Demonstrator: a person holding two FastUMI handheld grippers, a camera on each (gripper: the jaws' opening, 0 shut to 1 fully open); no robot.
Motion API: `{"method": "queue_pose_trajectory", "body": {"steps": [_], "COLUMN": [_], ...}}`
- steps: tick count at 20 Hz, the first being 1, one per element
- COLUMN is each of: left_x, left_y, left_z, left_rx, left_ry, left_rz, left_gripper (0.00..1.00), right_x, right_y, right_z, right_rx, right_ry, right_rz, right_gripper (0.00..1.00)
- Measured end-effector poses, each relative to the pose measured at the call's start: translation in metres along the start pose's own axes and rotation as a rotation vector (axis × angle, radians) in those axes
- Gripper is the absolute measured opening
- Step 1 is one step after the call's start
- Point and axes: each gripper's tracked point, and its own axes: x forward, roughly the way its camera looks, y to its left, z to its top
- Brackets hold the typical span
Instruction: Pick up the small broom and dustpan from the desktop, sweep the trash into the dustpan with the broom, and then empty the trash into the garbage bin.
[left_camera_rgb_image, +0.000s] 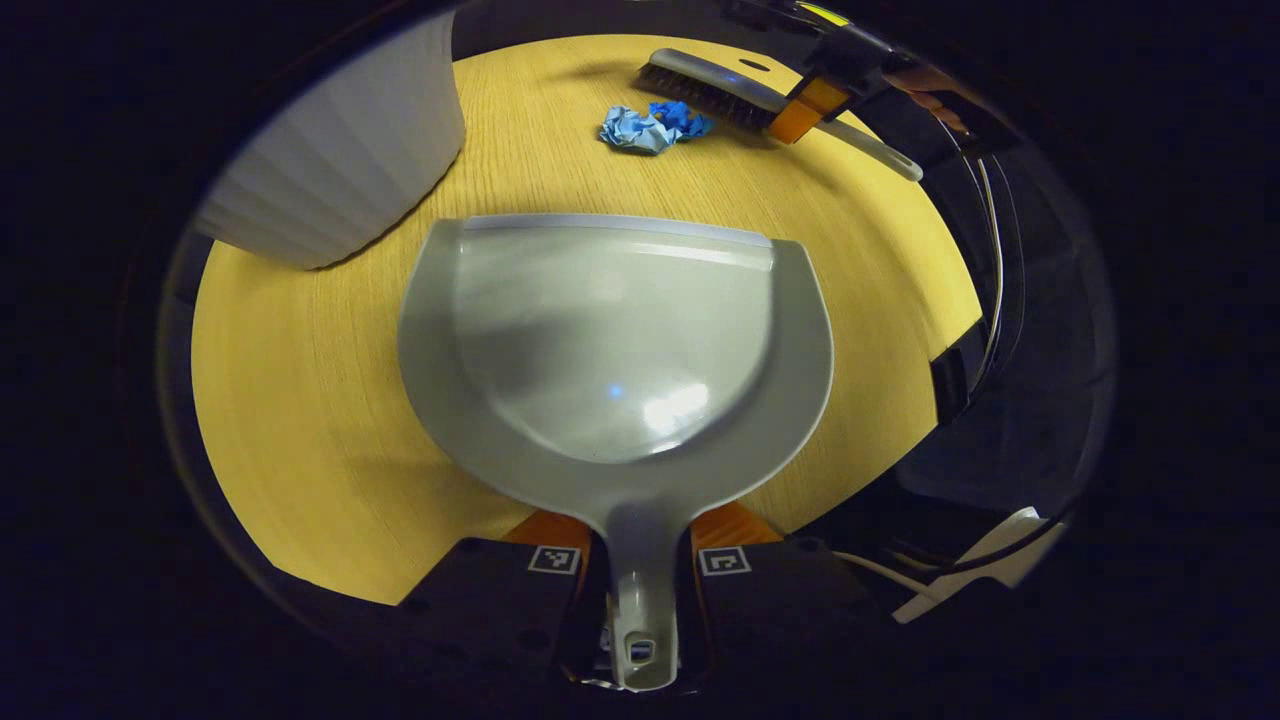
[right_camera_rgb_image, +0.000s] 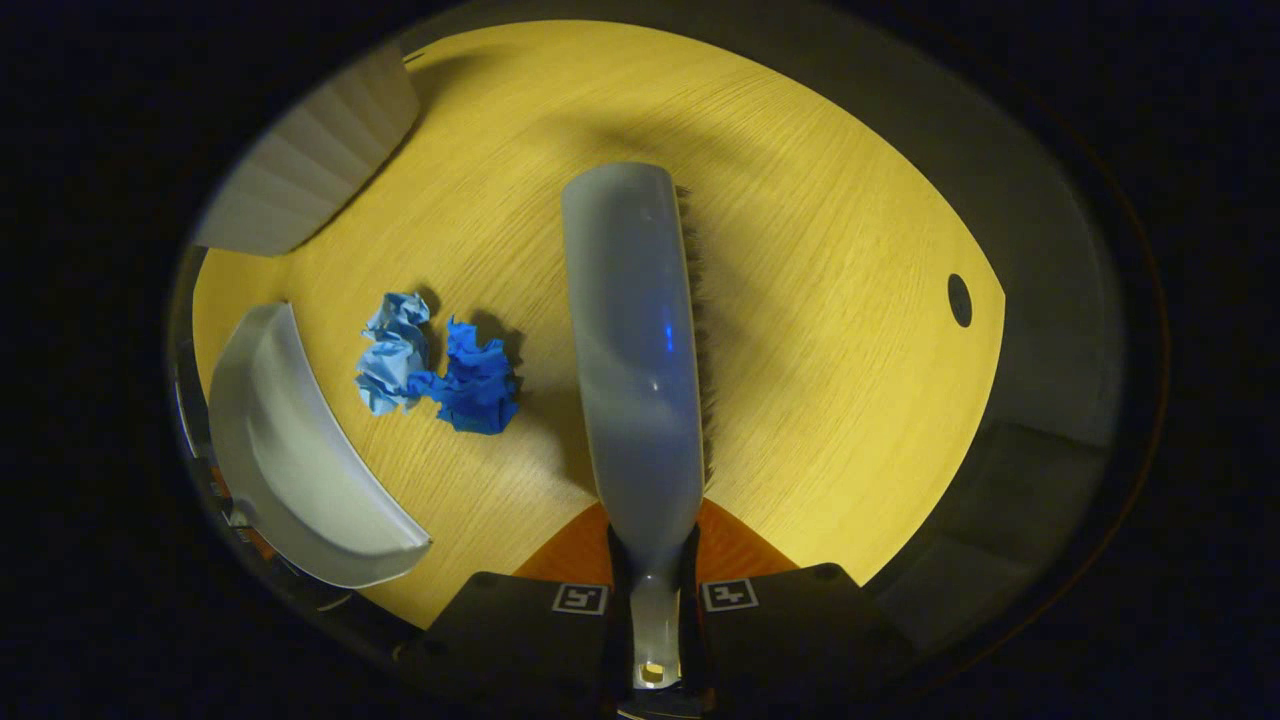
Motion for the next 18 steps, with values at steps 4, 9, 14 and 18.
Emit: {"method": "queue_pose_trajectory", "body": {"steps": [4, 9, 14, 18], "left_x": [0.001, 0.003, 0.008, 0.007], "left_y": [0.007, 0.013, 0.019, 0.020], "left_z": [-0.003, -0.005, -0.009, -0.010], "left_rx": [0.040, 0.092, 0.120, 0.142], "left_ry": [0.025, 0.048, 0.063, 0.071], "left_rz": [0.004, -0.003, -0.007, 0.007], "left_gripper": [0.27, 0.27, 0.27, 0.27], "right_x": [0.004, -0.003, -0.008, -0.004], "right_y": [0.028, 0.060, 0.073, 0.065], "right_z": [0.001, -0.012, -0.026, -0.032], "right_rx": [-0.083, -0.311, -0.533, -0.577], "right_ry": [0.033, 0.070, 0.111, 0.154], "right_rz": [0.052, 0.141, 0.312, 0.447], "right_gripper": [0.10, 0.19, 0.19, 0.20]}}
